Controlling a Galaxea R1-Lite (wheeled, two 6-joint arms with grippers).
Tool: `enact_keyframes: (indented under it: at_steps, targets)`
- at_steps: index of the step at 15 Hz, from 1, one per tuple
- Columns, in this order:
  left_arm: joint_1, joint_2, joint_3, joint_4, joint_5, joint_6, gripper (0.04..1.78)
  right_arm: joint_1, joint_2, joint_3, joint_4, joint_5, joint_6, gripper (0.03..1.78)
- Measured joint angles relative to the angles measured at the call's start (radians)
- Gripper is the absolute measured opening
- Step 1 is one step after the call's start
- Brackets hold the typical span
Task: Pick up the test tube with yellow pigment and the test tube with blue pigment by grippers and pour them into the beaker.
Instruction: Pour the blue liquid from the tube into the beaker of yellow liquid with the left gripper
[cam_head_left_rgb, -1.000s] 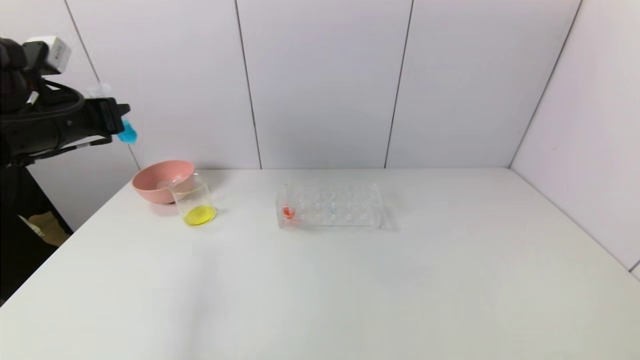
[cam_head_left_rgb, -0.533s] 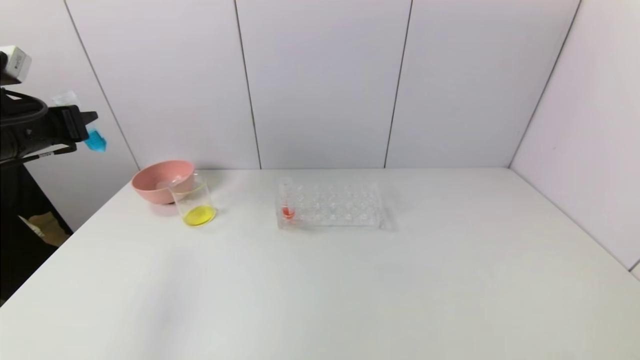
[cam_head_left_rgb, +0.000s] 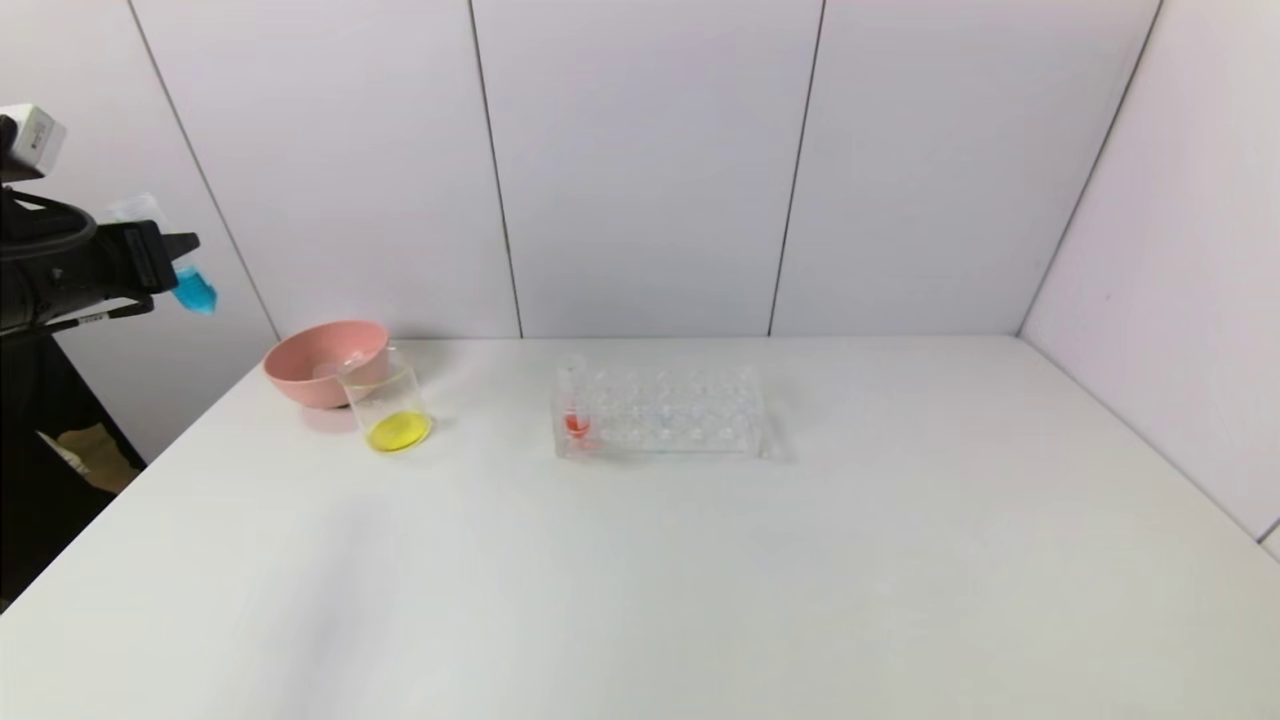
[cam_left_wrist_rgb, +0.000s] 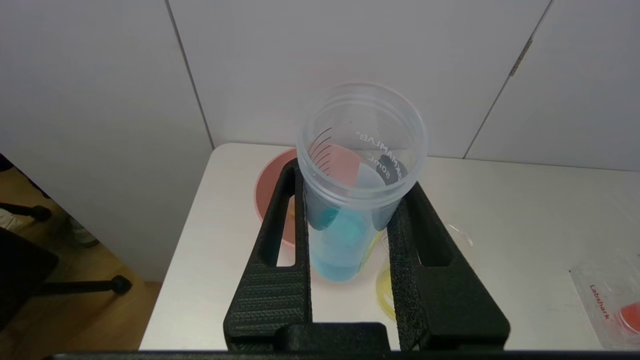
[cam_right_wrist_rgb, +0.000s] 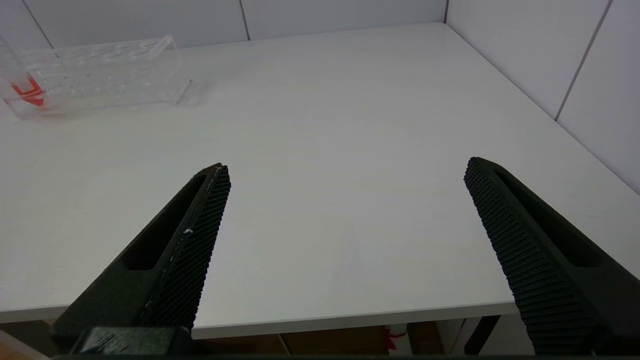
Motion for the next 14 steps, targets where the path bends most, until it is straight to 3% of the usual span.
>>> enact_keyframes:
  at_steps: [14]
  targets:
    - [0.008, 0.018, 0.029, -0.006, -0.035, 0.012, 0.46, 0.0, 0.0, 0.0, 0.0, 0.0, 0.0, 1.71]
